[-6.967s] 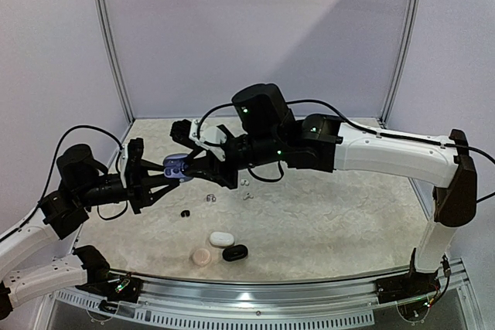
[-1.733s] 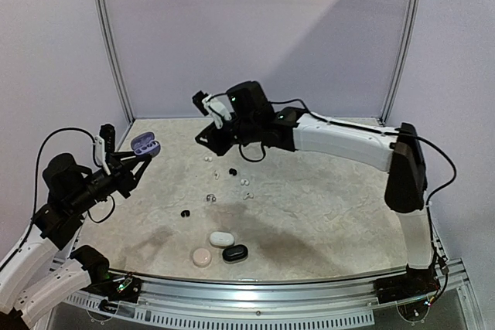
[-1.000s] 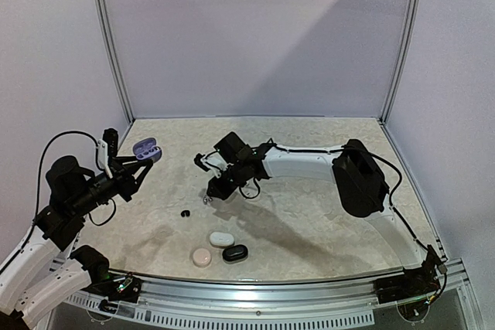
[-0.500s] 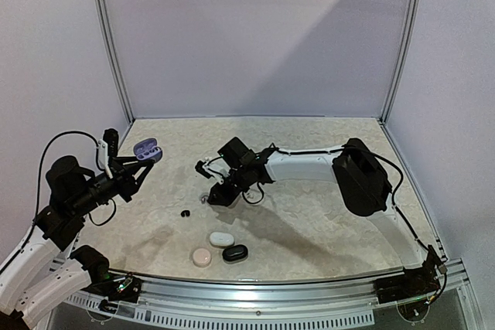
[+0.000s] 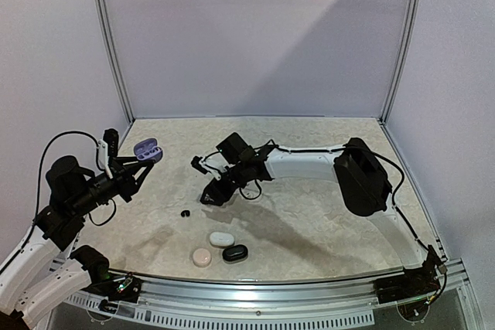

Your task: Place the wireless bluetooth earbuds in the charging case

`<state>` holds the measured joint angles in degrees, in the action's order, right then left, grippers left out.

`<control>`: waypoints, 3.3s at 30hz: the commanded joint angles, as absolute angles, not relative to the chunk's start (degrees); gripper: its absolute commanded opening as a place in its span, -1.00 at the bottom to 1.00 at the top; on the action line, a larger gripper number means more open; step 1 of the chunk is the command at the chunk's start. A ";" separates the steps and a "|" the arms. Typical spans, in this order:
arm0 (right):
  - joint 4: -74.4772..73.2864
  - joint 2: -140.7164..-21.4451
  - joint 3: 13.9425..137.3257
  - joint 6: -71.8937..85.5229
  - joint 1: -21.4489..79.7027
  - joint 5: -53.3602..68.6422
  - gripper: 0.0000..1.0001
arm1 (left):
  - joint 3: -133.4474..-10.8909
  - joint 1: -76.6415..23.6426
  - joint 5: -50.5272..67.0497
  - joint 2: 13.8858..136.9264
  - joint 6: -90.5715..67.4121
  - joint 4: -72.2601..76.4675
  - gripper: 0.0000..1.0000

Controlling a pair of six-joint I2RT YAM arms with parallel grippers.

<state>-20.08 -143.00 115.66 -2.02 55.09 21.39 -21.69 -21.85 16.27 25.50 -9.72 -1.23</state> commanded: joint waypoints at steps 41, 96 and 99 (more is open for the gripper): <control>-15.13 -129.89 92.32 -12.00 57.91 15.07 -0.33 | -20.67 -21.10 17.79 25.91 -10.48 -0.97 -1.00; -17.12 -128.40 89.34 -6.47 54.87 22.48 -0.53 | -20.43 -21.05 18.11 25.94 -10.41 -0.98 -1.00; -16.86 -128.54 89.00 -6.04 54.89 22.48 -0.52 | -20.39 -21.01 18.19 25.94 -10.37 -0.97 -1.00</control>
<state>-17.30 -128.11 89.95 -7.22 55.11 21.65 -21.56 -21.74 17.56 25.85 -10.15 -1.21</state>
